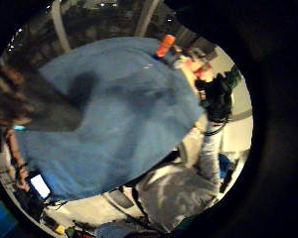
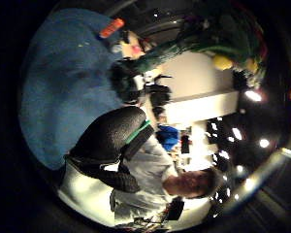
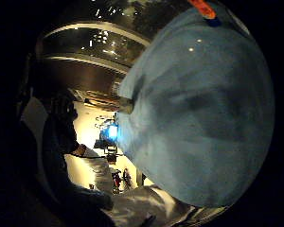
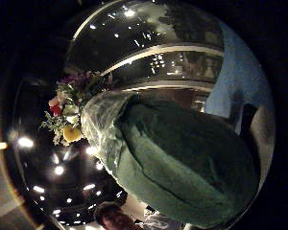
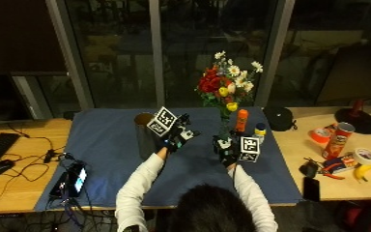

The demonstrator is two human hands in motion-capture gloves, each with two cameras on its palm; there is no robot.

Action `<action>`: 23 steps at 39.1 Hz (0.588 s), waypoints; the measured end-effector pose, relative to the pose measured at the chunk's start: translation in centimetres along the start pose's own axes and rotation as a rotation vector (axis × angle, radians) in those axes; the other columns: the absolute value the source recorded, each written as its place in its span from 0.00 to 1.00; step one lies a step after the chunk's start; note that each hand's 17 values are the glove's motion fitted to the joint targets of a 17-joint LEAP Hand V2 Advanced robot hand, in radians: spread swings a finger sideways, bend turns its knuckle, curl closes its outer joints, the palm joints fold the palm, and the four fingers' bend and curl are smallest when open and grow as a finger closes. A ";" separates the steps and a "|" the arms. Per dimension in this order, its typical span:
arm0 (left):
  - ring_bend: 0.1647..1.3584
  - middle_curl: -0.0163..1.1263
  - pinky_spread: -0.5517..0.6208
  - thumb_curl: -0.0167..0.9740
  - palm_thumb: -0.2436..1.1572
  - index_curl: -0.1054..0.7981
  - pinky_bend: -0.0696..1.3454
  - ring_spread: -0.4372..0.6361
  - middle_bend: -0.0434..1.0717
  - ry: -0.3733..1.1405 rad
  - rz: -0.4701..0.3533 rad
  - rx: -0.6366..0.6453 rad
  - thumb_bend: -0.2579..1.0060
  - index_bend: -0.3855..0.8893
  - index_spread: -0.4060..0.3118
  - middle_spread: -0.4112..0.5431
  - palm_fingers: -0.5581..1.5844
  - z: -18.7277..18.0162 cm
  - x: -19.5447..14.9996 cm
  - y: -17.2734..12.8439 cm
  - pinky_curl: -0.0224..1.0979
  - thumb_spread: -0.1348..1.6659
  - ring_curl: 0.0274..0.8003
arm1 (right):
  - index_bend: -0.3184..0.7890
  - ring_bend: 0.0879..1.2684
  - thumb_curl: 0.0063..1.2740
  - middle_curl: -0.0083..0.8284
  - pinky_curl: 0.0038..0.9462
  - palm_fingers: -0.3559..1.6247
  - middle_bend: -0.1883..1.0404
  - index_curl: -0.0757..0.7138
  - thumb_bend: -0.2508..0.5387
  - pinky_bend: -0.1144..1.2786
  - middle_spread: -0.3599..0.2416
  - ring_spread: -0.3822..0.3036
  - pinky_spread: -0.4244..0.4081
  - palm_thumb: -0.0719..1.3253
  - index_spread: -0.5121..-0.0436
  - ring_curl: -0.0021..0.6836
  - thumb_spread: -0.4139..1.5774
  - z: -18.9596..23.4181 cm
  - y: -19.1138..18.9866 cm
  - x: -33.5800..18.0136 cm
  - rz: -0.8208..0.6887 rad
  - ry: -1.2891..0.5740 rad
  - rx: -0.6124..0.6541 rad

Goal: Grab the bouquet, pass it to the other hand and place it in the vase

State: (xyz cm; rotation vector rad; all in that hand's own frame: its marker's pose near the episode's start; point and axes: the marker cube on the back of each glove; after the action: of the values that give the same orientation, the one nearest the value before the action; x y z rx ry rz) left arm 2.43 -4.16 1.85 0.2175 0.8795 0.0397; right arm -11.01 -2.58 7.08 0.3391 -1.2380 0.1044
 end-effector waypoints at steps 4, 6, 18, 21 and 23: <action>0.52 0.31 0.79 0.33 0.31 0.25 0.49 0.73 0.24 0.162 0.001 -0.007 0.21 0.38 0.82 0.79 0.25 1.4 2.8 -0.9 0.32 0.60 0.33 | 0.73 0.71 0.49 0.75 0.50 0.90 0.77 0.75 0.29 0.58 0.34 0.28 0.22 0.76 0.64 0.79 0.48 1.7 -0.2 0.0 -0.053 0.038 0.009; 0.53 0.31 0.79 0.34 0.34 0.25 0.49 0.72 0.24 0.198 0.003 0.007 0.22 0.38 0.82 0.79 0.26 1.9 4.0 -1.1 0.33 0.60 0.33 | 0.73 0.72 0.50 0.75 0.50 0.90 0.78 0.76 0.29 0.58 0.34 0.28 0.22 0.76 0.63 0.79 0.46 2.3 -0.9 1.3 -0.098 0.064 0.016; 0.52 0.33 0.71 0.36 0.46 0.29 0.46 0.64 0.28 0.450 0.025 0.094 0.21 0.43 0.80 0.71 0.34 4.6 6.8 -3.1 0.31 0.61 0.32 | 0.73 0.73 0.54 0.75 0.51 0.89 0.79 0.80 0.28 0.59 0.36 0.28 0.23 0.76 0.64 0.79 0.42 6.8 0.7 1.6 -0.056 0.135 0.093; 0.48 0.35 0.67 0.37 0.50 0.34 0.43 0.59 0.30 0.493 0.019 0.193 0.21 0.53 0.73 0.65 0.42 4.9 6.8 -3.3 0.31 0.61 0.32 | 0.73 0.73 0.55 0.74 0.52 0.89 0.80 0.81 0.28 0.59 0.36 0.28 0.23 0.76 0.64 0.79 0.41 7.6 1.3 1.2 -0.067 0.100 0.067; 0.43 0.32 0.64 0.38 0.54 0.38 0.39 0.56 0.29 0.509 0.016 0.271 0.23 0.59 0.67 0.60 0.47 4.9 6.9 -3.3 0.28 0.62 0.28 | 0.74 0.73 0.55 0.74 0.52 0.89 0.80 0.81 0.28 0.58 0.36 0.29 0.23 0.76 0.64 0.79 0.41 7.8 1.4 1.5 -0.056 0.111 0.086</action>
State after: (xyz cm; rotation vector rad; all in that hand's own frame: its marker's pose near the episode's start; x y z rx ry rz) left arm 10.38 -7.39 -1.02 0.4813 1.3913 -0.0110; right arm -17.97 -3.85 10.95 0.4365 -1.1151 0.1268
